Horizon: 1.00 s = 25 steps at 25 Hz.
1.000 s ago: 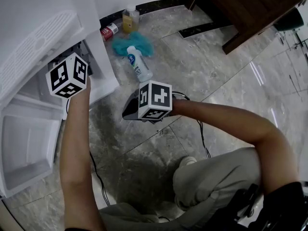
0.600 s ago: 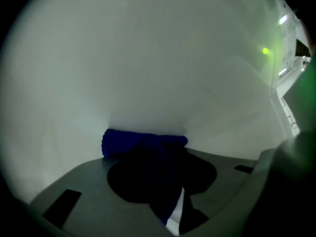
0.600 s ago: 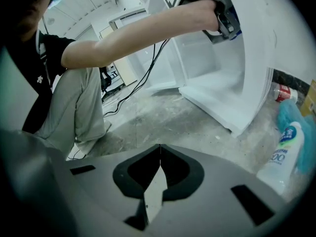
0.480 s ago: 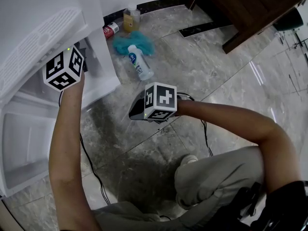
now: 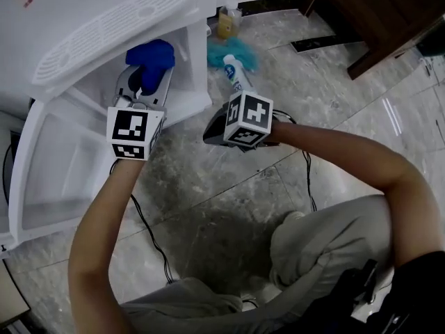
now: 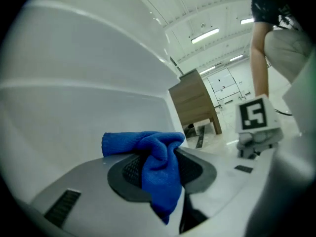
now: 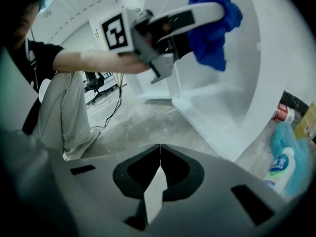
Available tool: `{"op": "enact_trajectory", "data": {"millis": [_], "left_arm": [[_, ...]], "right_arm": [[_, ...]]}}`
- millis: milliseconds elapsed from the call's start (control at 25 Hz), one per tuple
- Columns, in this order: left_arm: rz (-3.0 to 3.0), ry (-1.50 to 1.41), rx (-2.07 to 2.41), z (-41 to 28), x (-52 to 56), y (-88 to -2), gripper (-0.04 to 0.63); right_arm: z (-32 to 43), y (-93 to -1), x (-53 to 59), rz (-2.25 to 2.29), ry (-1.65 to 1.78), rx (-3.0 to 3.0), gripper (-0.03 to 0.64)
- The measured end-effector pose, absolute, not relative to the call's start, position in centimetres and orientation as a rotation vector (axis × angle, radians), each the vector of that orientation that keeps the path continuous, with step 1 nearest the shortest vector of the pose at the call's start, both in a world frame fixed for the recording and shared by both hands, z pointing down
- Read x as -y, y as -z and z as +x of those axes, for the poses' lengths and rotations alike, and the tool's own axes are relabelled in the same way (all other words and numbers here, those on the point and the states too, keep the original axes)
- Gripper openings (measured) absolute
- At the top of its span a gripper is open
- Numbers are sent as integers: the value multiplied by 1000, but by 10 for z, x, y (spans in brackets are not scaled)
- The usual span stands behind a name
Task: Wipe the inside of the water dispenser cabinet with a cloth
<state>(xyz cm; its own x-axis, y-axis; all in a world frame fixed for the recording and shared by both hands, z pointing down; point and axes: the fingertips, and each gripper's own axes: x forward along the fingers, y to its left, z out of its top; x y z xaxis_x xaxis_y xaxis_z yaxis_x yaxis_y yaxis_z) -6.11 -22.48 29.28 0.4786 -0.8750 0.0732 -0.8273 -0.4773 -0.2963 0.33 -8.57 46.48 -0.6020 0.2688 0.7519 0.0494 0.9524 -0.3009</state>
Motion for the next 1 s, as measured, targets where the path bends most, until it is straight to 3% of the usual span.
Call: {"op": "enact_trajectory", "data": {"millis": [360, 680, 720, 760, 800, 1000], "left_arm": [[-2521, 635, -1282, -107, 126, -317, 133], [-2547, 788, -1302, -121, 106, -355, 134], [-2541, 797, -1322, -121, 108, -356, 135], [-2538, 803, -1345, -122, 110, -356, 134], [-2538, 807, -1364, -123, 112, -356, 134], [-2499, 876, -1371, -124, 116, -366, 135]], "right_arm": [[-59, -403, 124, -31, -421, 2462, -2], [-100, -361, 119, -51, -389, 2605, 3], [-104, -355, 119, -50, -403, 2622, 40], [-109, -350, 119, -52, -425, 2637, 141], [-114, -344, 118, -53, -449, 2652, 201], [-138, -327, 111, -44, -541, 2689, 330]]}}
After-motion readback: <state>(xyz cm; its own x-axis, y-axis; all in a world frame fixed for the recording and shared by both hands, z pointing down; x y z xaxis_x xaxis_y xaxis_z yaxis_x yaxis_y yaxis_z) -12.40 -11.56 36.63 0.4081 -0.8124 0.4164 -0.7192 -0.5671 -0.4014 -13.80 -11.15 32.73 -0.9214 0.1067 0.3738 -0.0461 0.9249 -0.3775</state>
